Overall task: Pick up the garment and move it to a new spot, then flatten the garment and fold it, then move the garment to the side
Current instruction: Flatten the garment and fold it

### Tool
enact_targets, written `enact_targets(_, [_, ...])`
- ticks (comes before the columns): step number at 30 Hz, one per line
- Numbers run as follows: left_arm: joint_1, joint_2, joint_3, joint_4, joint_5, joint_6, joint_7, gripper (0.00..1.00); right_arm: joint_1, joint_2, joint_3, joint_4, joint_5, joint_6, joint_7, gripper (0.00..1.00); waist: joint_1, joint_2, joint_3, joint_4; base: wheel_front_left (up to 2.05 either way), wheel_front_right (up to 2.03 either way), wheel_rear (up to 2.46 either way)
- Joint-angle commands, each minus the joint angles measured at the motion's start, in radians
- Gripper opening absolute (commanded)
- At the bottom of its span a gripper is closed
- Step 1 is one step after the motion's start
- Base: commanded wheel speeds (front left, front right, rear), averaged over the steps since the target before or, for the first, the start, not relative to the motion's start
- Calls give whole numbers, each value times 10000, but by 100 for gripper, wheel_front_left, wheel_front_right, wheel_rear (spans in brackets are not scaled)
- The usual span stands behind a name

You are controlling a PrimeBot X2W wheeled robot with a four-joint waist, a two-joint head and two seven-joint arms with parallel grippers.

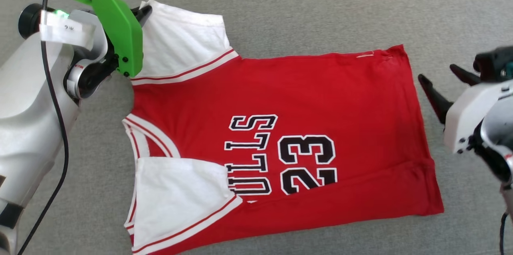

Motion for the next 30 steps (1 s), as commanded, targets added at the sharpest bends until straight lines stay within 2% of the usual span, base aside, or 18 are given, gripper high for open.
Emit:
enact_targets(1, [240,146,44,-343,-45,160,64,0,-378,-148,85,190,239,-7,365,100,0,0,197,321,0,0,0])
enact_targets(6, [676,526,97,-2099,-112,806,359,0,-1587,-733,502,1175,850,-7,1828,100,0,0,541,681,0,0,0])
enact_targets(9, [864,678,102,-3027,-117,1143,517,0,-2193,-963,745,1706,998,-7,2095,100,0,0,737,886,0,0,0])
enact_targets(15, [1147,933,97,-4401,-39,1630,647,0,-3037,-1097,1161,2841,1080,-7,2169,100,0,0,1064,1263,0,0,0])
enact_targets(22, [1274,933,20,-4970,7,1770,643,0,-3345,-1191,1712,3833,1039,-7,1855,100,0,0,1317,1620,0,0,0])
enact_targets(24, [1335,858,-36,-4982,7,1753,568,0,-3315,-1271,2182,4204,1169,-7,1615,100,0,0,1356,1732,0,0,0])
enact_targets(25, [1354,830,-38,-4968,-19,1745,547,0,-3286,-1291,2302,4309,1243,-7,1595,86,0,0,1355,1758,0,0,0])
enact_targets(26, [1372,816,-41,-4948,-31,1736,523,0,-3267,-1314,2403,4375,1293,-7,1582,37,0,0,1350,1774,0,0,0])
enact_targets(27, [1395,807,-48,-4910,-39,1722,494,0,-3260,-1343,2512,4432,1348,-7,1522,0,0,0,1340,1787,0,0,0])
enact_targets(30, [1472,776,-40,-4759,-85,1698,391,0,-3278,-1371,2617,4582,1565,-7,1195,0,0,0,1250,1795,0,0,0])
